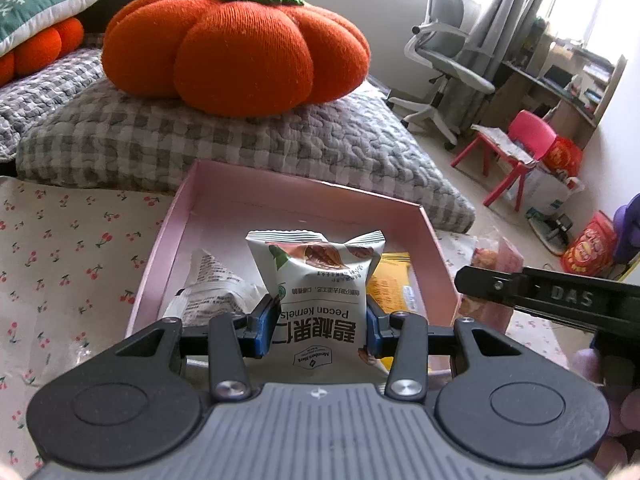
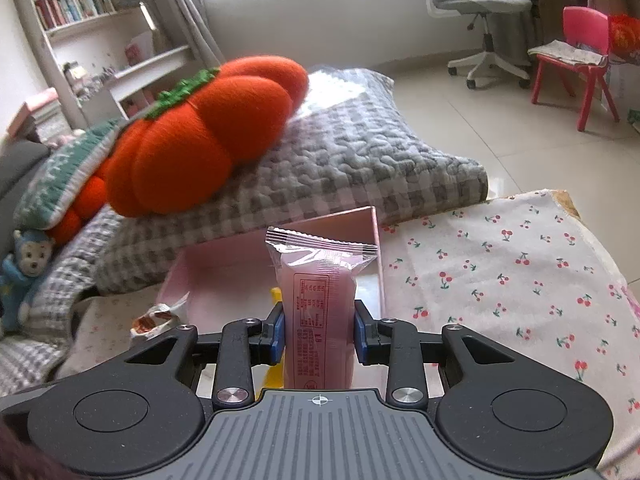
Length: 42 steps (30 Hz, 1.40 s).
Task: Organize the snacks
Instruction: 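Carry both packets into the pink box and open both tools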
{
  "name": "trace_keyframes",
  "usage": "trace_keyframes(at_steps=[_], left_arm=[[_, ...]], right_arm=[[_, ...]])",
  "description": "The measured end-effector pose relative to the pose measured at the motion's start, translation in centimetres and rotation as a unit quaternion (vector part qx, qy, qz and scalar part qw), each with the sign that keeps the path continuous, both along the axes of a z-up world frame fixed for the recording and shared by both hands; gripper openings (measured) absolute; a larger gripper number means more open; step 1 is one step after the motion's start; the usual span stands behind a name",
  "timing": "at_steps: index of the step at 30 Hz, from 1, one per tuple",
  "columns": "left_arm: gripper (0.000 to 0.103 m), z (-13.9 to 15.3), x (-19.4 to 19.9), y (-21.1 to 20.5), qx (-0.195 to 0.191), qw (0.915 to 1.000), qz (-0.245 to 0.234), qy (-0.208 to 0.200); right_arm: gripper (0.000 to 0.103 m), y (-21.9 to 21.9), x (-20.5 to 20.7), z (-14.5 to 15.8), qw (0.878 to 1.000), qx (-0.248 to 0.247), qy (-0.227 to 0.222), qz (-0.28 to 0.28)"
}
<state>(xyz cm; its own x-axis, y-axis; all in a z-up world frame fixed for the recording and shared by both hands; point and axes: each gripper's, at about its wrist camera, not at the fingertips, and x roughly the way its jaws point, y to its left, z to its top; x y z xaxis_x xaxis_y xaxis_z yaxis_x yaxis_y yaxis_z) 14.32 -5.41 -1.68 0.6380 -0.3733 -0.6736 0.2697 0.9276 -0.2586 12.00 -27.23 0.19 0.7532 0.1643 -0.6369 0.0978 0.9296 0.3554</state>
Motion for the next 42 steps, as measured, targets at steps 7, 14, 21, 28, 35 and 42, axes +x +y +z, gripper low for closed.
trace_keyframes(at_steps=[7,14,21,28,35,42], left_arm=[[0.041,-1.6,1.4,-0.4,0.012,0.9999,0.002,0.01],[0.041,-2.2,1.7,-0.9,0.014,0.9998,0.002,0.015],[0.041,-2.9,2.0,-1.4,0.027,0.9996,0.002,0.009],[0.043,-3.2,2.0,-1.1,0.02,0.9997,0.008,0.009],[0.068,-2.3,1.5,-1.5,0.017,0.9998,0.002,-0.009],[0.083,-1.0,0.2,-1.3,0.01,0.9999,0.001,-0.012]], right_arm=[[0.031,0.3,3.1,-2.3,0.999,-0.031,0.01,-0.001],[0.031,1.2,5.2,-3.8,0.998,-0.054,0.006,0.007],[0.031,0.7,6.6,-4.3,0.999,-0.051,-0.008,-0.004],[0.034,0.2,6.8,-4.7,0.999,-0.034,-0.019,-0.007],[0.05,-0.4,6.4,-4.3,1.0,0.004,-0.012,-0.002],[0.077,-0.3,4.9,-2.1,1.0,-0.008,-0.023,-0.012]])
